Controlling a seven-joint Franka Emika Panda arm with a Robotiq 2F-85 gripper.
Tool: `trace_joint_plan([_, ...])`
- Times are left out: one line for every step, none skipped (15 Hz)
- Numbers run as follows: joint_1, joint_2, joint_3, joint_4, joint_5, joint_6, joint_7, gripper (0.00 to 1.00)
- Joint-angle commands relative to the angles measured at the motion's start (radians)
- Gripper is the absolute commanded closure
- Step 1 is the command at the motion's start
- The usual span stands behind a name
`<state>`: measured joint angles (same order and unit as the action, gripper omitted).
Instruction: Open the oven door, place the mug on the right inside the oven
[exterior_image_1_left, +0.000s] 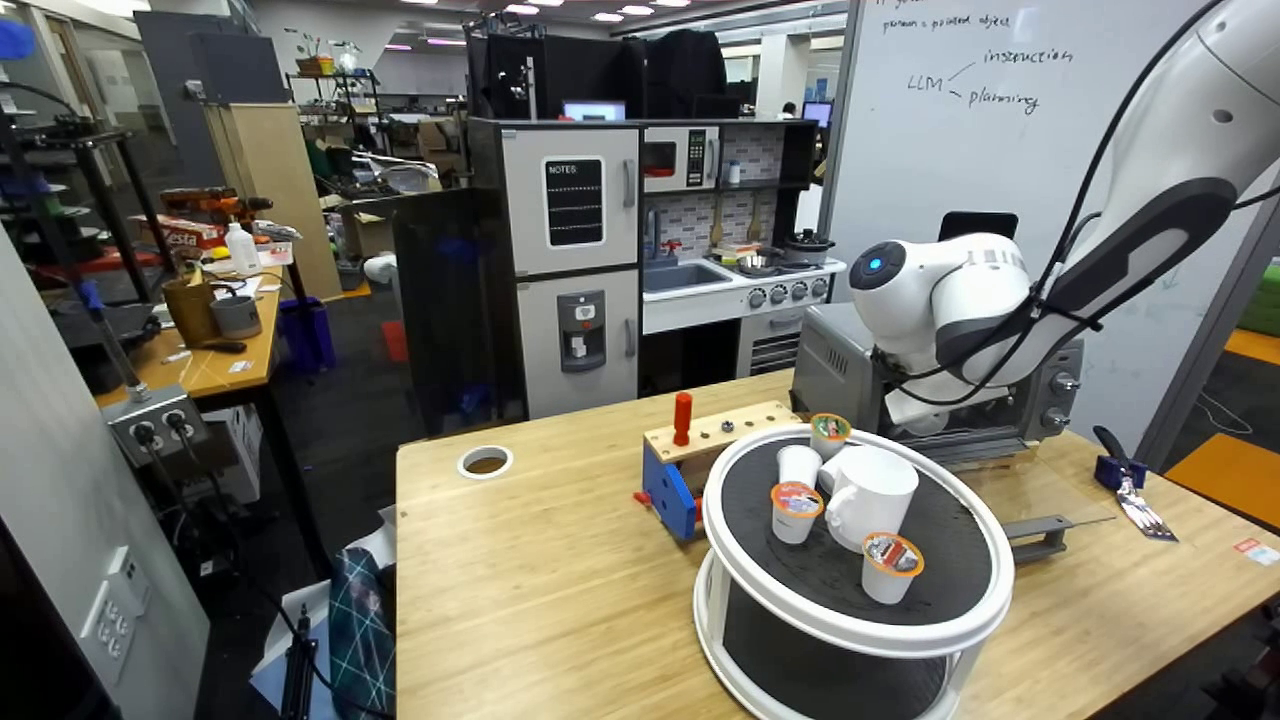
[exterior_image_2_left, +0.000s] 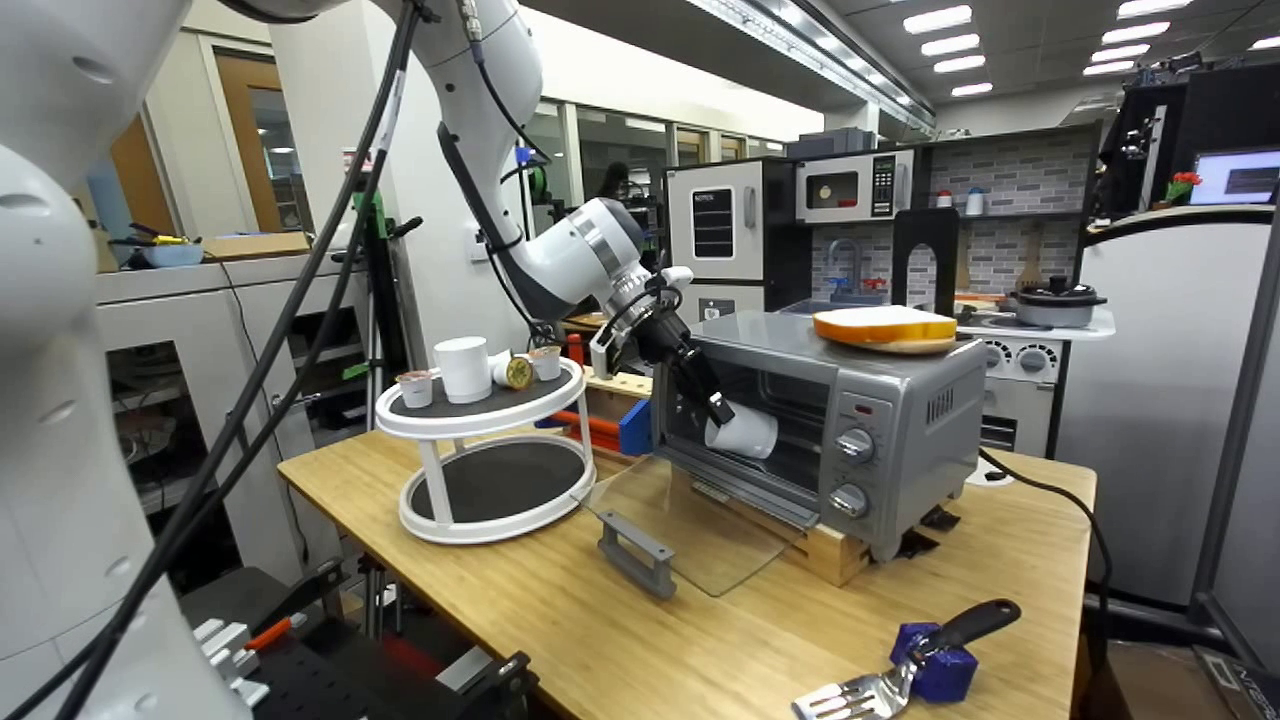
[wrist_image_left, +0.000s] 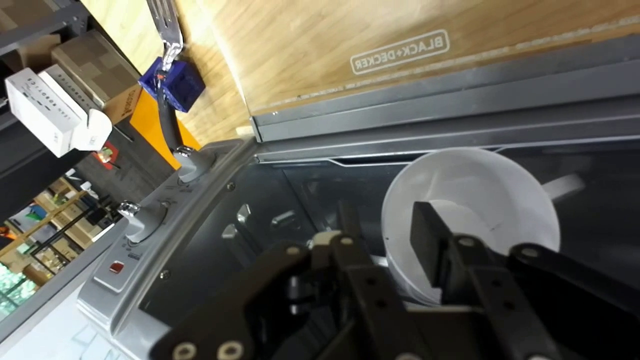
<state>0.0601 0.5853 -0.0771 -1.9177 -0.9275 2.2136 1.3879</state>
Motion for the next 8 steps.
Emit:
trace_joint_plan([-0.015,0.007,0.003,0.018,0.056,0.019,-0.041,0.38])
trace_joint_plan([-0.015,0.006,0.001,0.018,0.063,0.020,-0.044,0.30])
trace_joint_plan([-0.014,0.005,-0.001,0.019,0.071,0.019,-0.046,0.23])
trace_joint_plan([-0.011,0.003,-0.004,0.020,0.075,0.018,-0.047,0.16])
trace_joint_plan([-0.009,-0.001,-0.006,0.020,0.078,0.016,-0.048,0.09])
trace_joint_plan([-0.008,-0.007,-0.008,0.018,0.080,0.014,-0.049,0.02])
trace_joint_plan([-0.007,-0.019,-0.009,0.013,0.081,0.010,-0.050,0.01])
trace_joint_plan([-0.007,-0.033,-0.009,0.007,0.083,0.009,-0.053,0.00])
